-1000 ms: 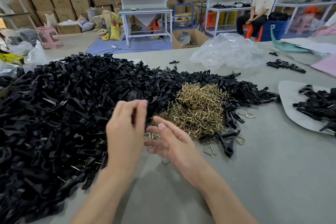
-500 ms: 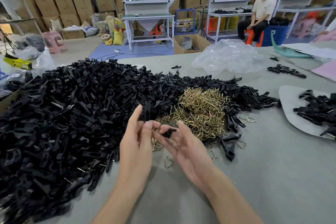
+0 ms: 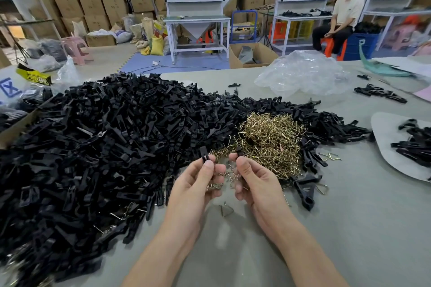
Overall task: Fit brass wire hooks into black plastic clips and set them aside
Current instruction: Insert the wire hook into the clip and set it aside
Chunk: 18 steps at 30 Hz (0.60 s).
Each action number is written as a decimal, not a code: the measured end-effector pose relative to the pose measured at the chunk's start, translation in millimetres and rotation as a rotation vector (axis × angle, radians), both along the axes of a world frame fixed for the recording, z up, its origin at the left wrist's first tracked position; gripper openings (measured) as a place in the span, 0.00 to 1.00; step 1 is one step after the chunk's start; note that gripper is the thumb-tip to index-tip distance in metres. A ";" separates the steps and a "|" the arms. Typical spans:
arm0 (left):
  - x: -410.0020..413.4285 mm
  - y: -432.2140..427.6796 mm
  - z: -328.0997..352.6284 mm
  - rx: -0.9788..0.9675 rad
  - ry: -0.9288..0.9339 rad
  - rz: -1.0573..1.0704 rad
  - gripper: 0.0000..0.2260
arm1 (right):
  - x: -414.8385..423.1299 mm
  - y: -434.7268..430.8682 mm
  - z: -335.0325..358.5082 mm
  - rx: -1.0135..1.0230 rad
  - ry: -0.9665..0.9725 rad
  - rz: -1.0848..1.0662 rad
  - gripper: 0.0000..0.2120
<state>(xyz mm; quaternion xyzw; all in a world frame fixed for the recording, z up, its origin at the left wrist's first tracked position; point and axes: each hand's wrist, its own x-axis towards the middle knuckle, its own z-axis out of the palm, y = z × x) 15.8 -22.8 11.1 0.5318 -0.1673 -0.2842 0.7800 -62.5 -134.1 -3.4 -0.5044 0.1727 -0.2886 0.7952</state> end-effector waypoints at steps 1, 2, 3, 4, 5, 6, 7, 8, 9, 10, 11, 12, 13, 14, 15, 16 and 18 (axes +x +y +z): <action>-0.2 -0.4 1.5 -0.034 0.058 -0.023 0.10 | 0.3 -0.3 -0.6 -0.002 -0.008 0.004 0.16; 0.2 -1.0 1.7 -0.051 0.092 -0.033 0.10 | 0.6 -0.4 -1.5 0.002 -0.018 0.012 0.14; 0.5 -1.2 1.6 -0.052 0.101 -0.030 0.10 | 0.9 -0.5 -2.5 0.006 -0.022 0.023 0.13; 1.1 -1.3 0.8 -0.039 0.088 -0.014 0.09 | 1.1 -0.5 -3.1 0.007 -0.018 0.033 0.13; 1.8 -1.6 0.0 -0.020 0.069 0.011 0.09 | 1.3 -0.5 -3.2 -0.002 -0.006 0.041 0.12; 2.7 -1.5 -1.0 -0.001 0.052 0.038 0.09 | 1.3 -0.3 -3.4 -0.020 0.011 0.046 0.13; 3.1 -0.9 -1.0 0.011 0.044 0.057 0.10 | 1.2 -0.1 -3.3 -0.043 0.025 0.051 0.13; 3.8 -0.5 -1.3 0.016 0.031 0.072 0.13 | 0.9 -0.1 -2.9 -0.060 0.031 0.056 0.13; 4.1 0.4 -1.4 0.017 0.011 0.083 0.15 | 0.5 0.1 -2.4 -0.066 0.029 0.063 0.14; 4.4 1.1 -1.3 0.020 -0.016 0.091 0.17 | 0.2 0.3 -1.9 -0.062 0.022 0.070 0.14; 4.3 2.2 -0.2 0.021 -0.039 0.094 0.17 | -0.1 0.6 -1.8 -0.053 0.016 0.075 0.14; 4.2 3.0 0.9 0.019 -0.054 0.091 0.16 | -0.3 0.9 -2.1 -0.045 0.015 0.077 0.15; 3.8 4.0 2.2 0.015 -0.054 0.080 0.15 | -0.2 1.5 -2.5 -0.035 0.017 0.076 0.15; 3.9 4.2 2.9 0.011 -0.041 0.061 0.15 | -0.1 1.7 -2.9 -0.024 0.019 0.075 0.14; 3.6 5.0 3.3 0.006 -0.024 0.036 0.14 | 0.2 1.9 -3.7 -0.009 0.018 0.072 0.13; 3.4 4.8 3.4 -0.001 -0.018 0.010 0.13 | 0.6 1.6 -4.2 0.011 0.014 0.069 0.12; 2.5 3.1 2.7 0.006 -0.055 -0.022 0.12 | 1.2 -0.1 -3.7 0.064 -0.001 0.057 0.11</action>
